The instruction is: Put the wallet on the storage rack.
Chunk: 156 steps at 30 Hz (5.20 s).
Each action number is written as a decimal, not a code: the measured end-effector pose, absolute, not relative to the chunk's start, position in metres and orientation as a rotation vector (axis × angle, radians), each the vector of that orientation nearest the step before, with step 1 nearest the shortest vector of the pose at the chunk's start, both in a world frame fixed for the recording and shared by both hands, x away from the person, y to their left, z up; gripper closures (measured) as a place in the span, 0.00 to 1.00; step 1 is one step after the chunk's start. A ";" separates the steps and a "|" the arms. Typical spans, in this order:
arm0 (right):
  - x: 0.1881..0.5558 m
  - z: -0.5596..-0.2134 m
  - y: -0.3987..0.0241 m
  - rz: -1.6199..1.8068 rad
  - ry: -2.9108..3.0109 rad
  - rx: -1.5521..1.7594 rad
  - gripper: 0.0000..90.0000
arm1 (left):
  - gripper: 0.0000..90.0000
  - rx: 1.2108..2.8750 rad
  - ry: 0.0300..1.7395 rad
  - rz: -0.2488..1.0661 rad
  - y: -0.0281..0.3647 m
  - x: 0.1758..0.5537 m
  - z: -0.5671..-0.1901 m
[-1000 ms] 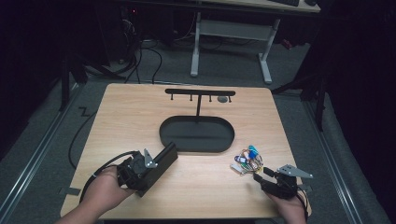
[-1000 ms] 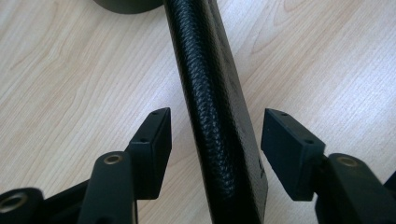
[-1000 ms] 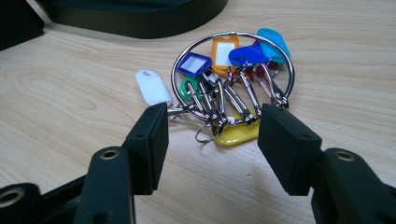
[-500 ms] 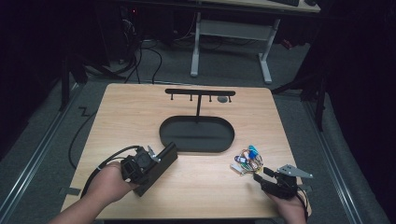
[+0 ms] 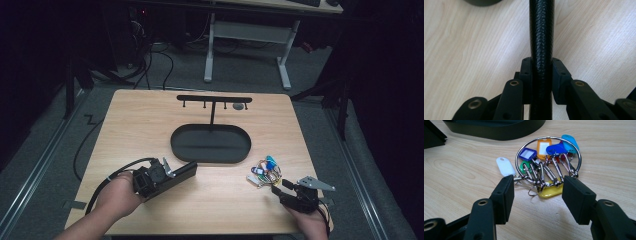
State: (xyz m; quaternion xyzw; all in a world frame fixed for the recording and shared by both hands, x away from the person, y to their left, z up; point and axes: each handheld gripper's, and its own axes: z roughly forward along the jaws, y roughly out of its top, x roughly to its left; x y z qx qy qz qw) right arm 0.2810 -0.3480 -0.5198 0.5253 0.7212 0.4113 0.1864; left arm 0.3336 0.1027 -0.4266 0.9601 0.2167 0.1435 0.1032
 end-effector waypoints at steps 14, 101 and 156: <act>0.280 -0.520 -0.351 1.155 2.008 1.495 0.48 | 0.83 2.708 0.467 0.566 0.103 0.328 -0.400; 0.253 -0.522 -0.377 1.176 1.948 1.532 0.49 | 0.76 2.761 -0.069 1.091 -0.012 0.458 -0.485; 0.252 -0.524 -0.370 1.145 1.995 1.501 0.48 | 0.60 2.450 0.467 0.719 0.090 0.352 -0.487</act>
